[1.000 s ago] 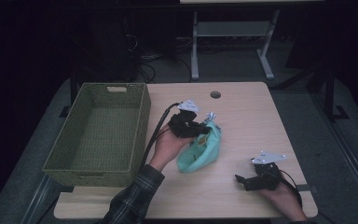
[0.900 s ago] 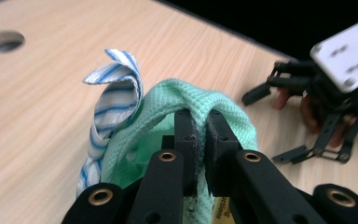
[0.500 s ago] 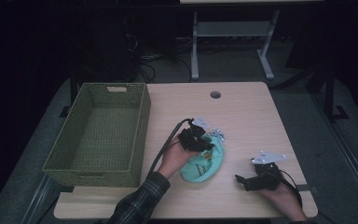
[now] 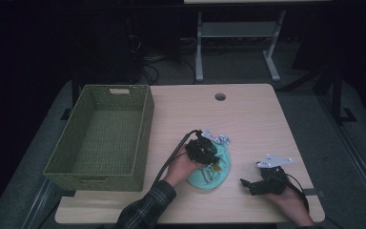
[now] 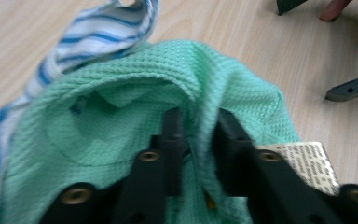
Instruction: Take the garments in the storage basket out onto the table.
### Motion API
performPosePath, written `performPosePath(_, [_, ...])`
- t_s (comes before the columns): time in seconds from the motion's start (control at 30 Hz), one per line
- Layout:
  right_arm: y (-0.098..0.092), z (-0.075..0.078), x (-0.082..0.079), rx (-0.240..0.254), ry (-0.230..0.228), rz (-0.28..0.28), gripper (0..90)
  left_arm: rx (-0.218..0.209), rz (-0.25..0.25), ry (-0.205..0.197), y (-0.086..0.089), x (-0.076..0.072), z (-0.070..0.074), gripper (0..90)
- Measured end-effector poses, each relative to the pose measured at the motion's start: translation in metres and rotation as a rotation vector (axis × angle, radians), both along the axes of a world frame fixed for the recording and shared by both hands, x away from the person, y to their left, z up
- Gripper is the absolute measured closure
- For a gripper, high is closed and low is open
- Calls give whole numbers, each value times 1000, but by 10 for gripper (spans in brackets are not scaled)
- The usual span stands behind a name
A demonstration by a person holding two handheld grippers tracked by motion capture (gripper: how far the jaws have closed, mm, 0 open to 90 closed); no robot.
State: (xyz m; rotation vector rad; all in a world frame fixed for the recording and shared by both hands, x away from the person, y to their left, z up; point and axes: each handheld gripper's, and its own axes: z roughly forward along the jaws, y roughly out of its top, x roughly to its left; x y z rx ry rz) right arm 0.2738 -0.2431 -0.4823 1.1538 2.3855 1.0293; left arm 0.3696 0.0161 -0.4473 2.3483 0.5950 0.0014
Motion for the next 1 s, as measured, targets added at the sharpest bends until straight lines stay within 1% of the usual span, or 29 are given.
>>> performPosePath(0.07, [0, 0, 0, 0, 1, 1, 65, -13, -10, 2, 5, 0, 6, 604])
performPosePath(0.13, [0, 0, 0, 0, 1, 2, 65, -37, 5, -8, 9, -2, 11, 544])
performPosePath(0.2, [0, 0, 0, -2, 3, 3, 65, -30, 11, -45, 15, -5, 18, 468])
performPosePath(0.23, [0, 0, 0, -2, 2, 3, 65, -37, 27, -61, 18, -7, 20, 448])
performPosePath(0.27, [0, 0, 0, -2, 1, 3, 65, -27, 24, -73, 21, -9, 23, 445])
performPosePath(0.33, [0, 0, 0, -1, 1, 2, 65, -28, 26, -81, 27, -13, 27, 446])
performPosePath(0.37, [0, 0, 0, -1, 2, 2, 65, -28, 25, -91, 30, -15, 29, 455])
performPosePath(0.47, [0, 0, 0, -1, 1, 2, 65, -35, 28, -90, 40, -23, 31, 529])
performPosePath(0.57, [0, 0, 0, 0, 2, 1, 65, -32, 49, -113, 49, -31, 31, 584])
performPosePath(0.63, [0, 0, 0, -1, 2, 1, 65, -35, 60, -113, 55, -37, 31, 618])
performPosePath(0.67, [0, 0, 0, -1, 2, 2, 65, -32, 59, -121, 58, -39, 31, 641])
performPosePath(0.7, [0, 0, 0, -1, 2, 2, 65, -35, 64, -116, 60, -42, 31, 663])
performPosePath(0.8, [0, 0, 0, -1, 2, 3, 65, -19, 72, -121, 67, -50, 27, 727])
performPosePath(0.83, [0, 0, 0, -1, 2, 2, 65, -23, 77, -116, 69, -52, 25, 744])
performPosePath(0.9, [0, 0, 0, -1, 2, 2, 65, -15, 84, -91, 73, -54, 21, 782])
performPosePath(1.0, [0, 0, 0, -1, 1, 2, 65, 10, 88, -63, 77, -56, 13, 809])
